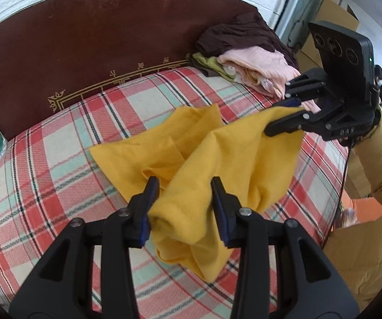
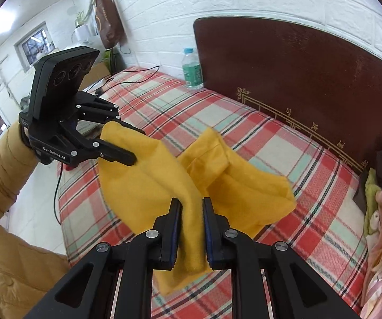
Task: Fold clothes
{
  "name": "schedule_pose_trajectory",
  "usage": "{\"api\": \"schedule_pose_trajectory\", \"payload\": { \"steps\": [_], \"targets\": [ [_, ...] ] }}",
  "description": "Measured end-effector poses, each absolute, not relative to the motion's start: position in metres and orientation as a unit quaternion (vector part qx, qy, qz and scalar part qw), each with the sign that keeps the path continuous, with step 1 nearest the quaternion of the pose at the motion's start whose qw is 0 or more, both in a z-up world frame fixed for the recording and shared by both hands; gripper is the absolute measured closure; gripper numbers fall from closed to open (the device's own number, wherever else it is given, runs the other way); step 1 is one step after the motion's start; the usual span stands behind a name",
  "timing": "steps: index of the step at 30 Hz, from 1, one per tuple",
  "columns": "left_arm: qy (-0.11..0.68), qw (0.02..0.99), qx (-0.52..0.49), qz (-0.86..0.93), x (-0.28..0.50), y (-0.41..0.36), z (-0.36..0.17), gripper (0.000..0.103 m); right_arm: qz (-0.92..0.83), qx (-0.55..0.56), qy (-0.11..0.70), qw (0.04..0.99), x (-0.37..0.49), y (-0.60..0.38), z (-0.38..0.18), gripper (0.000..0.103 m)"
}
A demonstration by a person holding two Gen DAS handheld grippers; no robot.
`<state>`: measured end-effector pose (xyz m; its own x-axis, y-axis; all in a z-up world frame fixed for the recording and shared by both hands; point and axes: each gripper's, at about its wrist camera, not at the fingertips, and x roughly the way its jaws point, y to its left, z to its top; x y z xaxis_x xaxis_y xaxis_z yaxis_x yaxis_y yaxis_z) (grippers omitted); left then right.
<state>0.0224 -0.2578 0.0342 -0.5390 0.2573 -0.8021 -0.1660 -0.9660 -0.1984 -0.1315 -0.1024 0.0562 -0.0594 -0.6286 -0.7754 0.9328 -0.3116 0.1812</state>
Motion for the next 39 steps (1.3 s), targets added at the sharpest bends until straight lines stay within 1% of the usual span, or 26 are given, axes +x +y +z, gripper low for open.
{"api": "schedule_pose_trajectory", "payload": {
  "steps": [5,10,12,14,16,17,18,19,20,21,22,23,24,25,29,31,32,33,34,35,36,37,39],
  "targets": [
    [-0.067,0.107,-0.476,0.871,-0.014,-0.276,0.027,0.062,-0.705,0.416,0.18,0.545,-0.166,-0.116,0.051,0.088],
    [-0.086,0.074,-0.476,0.872,-0.04,-0.289,0.012,0.062,-0.704,0.444,0.149,0.533,-0.205,-0.126,0.034,0.088],
    [-0.097,0.057,-0.474,0.873,-0.046,-0.295,0.006,0.06,-0.705,0.454,0.138,0.527,-0.218,-0.129,0.026,0.088],
    [-0.119,0.048,-0.459,0.879,-0.044,-0.303,0.005,0.055,-0.704,0.465,0.128,0.522,-0.228,-0.131,0.017,0.088],
    [-0.134,0.041,-0.445,0.885,-0.038,-0.309,0.005,0.054,-0.701,0.472,0.116,0.521,-0.231,-0.128,0.01,0.088],
    [-0.142,0.046,-0.439,0.886,-0.033,-0.31,0.005,0.053,-0.7,0.475,0.11,0.522,-0.232,-0.126,0.007,0.086],
    [-0.145,0.049,-0.435,0.887,-0.028,-0.311,0.006,0.053,-0.698,0.479,0.105,0.522,-0.233,-0.124,0.004,0.082],
    [-0.146,0.054,-0.432,0.888,-0.021,-0.31,0.006,0.049,-0.697,0.482,0.099,0.522,-0.234,-0.122,0.001,0.077],
    [-0.15,0.062,-0.429,0.889,-0.014,-0.309,0.005,0.037,-0.701,0.48,0.094,0.519,-0.234,-0.118,-0.001,0.063],
    [-0.153,0.066,-0.428,0.888,-0.006,-0.307,0.002,0.033,-0.708,0.479,0.089,0.511,-0.233,-0.111,-0.004,0.053],
    [-0.157,0.07,-0.428,0.887,0.001,-0.306,-0.001,0.03,-0.715,0.479,0.084,0.502,-0.231,-0.104,-0.006,0.053],
    [-0.16,0.075,-0.432,0.884,0.008,-0.306,-0.006,0.03,-0.717,0.484,0.067,0.498,-0.23,-0.094,-0.011,0.049],
    [-0.165,0.081,-0.436,0.881,0.014,-0.305,-0.012,0.03,-0.717,0.489,0.046,0.494,-0.229,-0.084,-0.016,0.042],
    [-0.169,0.083,-0.441,0.878,0.018,-0.305,-0.019,0.03,-0.718,0.494,0.026,0.49,-0.228,-0.075,-0.02,0.042],
    [-0.174,0.096,-0.466,0.862,0.018,-0.298,-0.044,0.03,-0.72,0.484,0.027,0.497,-0.219,-0.077,-0.024,0.042],
    [-0.188,0.118,-0.463,0.858,0.013,-0.292,-0.051,0.031,-0.721,0.479,0.029,0.501,-0.214,-0.08,-0.025,0.059],
    [-0.192,0.126,-0.462,0.857,0.01,-0.29,-0.054,0.037,-0.721,0.476,0.031,0.503,-0.212,-0.081,-0.026,0.077],
    [-0.189,0.122,-0.465,0.856,0.006,-0.287,-0.055,0.043,-0.722,0.473,0.032,0.504,-0.209,-0.082,-0.026,0.088],
    [-0.185,0.116,-0.47,0.855,0.002,-0.286,-0.057,0.057,-0.722,0.47,0.033,0.506,-0.207,-0.084,-0.027,0.089],
    [-0.185,0.112,-0.468,0.857,0.0,-0.287,-0.055,0.064,-0.722,0.468,0.034,0.508,-0.205,-0.085,-0.027,0.091],
    [-0.19,0.11,-0.461,0.86,-0.002,-0.29,-0.052,0.065,-0.723,0.465,0.035,0.51,-0.202,-0.086,-0.028,0.091],
    [-0.195,0.107,-0.454,0.863,-0.003,-0.293,-0.047,0.069,-0.723,0.462,0.037,0.512,-0.2,-0.087,-0.029,0.092],
    [-0.203,0.1,-0.435,0.872,-0.004,-0.301,-0.037,0.071,-0.734,0.445,0.032,0.513,-0.205,-0.087,-0.018,0.092]
  ]
}}
